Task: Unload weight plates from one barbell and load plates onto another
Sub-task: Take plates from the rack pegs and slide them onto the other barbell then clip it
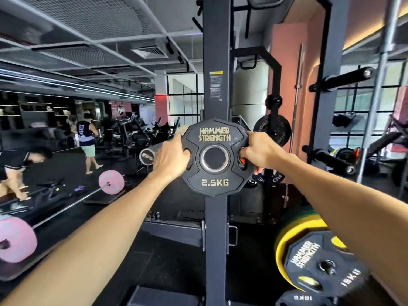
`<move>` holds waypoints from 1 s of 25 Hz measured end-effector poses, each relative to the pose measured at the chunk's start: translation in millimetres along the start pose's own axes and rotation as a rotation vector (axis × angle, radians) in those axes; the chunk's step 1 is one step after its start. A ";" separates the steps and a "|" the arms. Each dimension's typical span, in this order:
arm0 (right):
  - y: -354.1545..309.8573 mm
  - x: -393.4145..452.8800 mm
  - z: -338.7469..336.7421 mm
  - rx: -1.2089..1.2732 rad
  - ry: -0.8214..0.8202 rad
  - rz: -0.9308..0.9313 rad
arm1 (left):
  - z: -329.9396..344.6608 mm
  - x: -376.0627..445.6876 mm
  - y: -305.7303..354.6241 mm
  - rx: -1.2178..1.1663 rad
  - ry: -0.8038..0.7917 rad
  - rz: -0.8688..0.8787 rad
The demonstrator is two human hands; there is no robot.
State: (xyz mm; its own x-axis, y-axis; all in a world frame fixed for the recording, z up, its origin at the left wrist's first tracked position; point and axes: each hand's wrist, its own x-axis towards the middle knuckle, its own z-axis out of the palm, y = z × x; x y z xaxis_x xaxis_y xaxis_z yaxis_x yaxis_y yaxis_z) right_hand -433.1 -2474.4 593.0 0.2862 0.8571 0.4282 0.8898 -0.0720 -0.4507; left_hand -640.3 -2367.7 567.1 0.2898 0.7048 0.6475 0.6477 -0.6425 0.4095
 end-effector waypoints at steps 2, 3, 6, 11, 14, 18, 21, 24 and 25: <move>26.7 2.8 -20.1 -0.019 0.039 0.025 | 17.8 11.9 27.9 -0.023 -0.003 0.045; 39.4 4.6 -28.9 -0.038 0.068 0.031 | 27.3 18.3 40.0 -0.035 -0.002 0.060; 77.5 8.3 -56.7 -0.069 0.127 0.069 | 65.0 39.5 77.7 -0.072 0.007 0.095; 134.6 13.3 -97.7 -0.057 0.172 0.168 | 123.1 74.7 136.9 -0.128 0.005 0.166; 167.7 13.1 -121.8 -0.068 0.178 0.211 | 149.7 85.5 173.5 -0.171 -0.006 0.210; 220.2 6.5 -156.4 -0.034 0.213 0.235 | 180.8 91.3 227.7 -0.181 -0.054 0.261; 258.0 2.5 -180.7 -0.041 0.205 0.244 | 204.3 90.1 263.2 -0.209 -0.076 0.279; 293.9 -6.4 -210.4 -0.043 0.184 0.244 | 223.0 81.6 304.9 -0.218 -0.064 0.261; 304.6 -10.0 -220.8 -0.050 0.177 0.238 | 227.2 77.8 319.6 -0.212 -0.062 0.254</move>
State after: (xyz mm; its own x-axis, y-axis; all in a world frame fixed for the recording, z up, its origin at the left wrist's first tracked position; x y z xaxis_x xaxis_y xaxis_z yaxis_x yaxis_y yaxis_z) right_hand -86.4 -2617.5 624.4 0.5423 0.7114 0.4469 0.8054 -0.2887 -0.5177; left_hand -250.7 -2449.9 602.4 0.4692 0.5271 0.7086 0.3899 -0.8436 0.3693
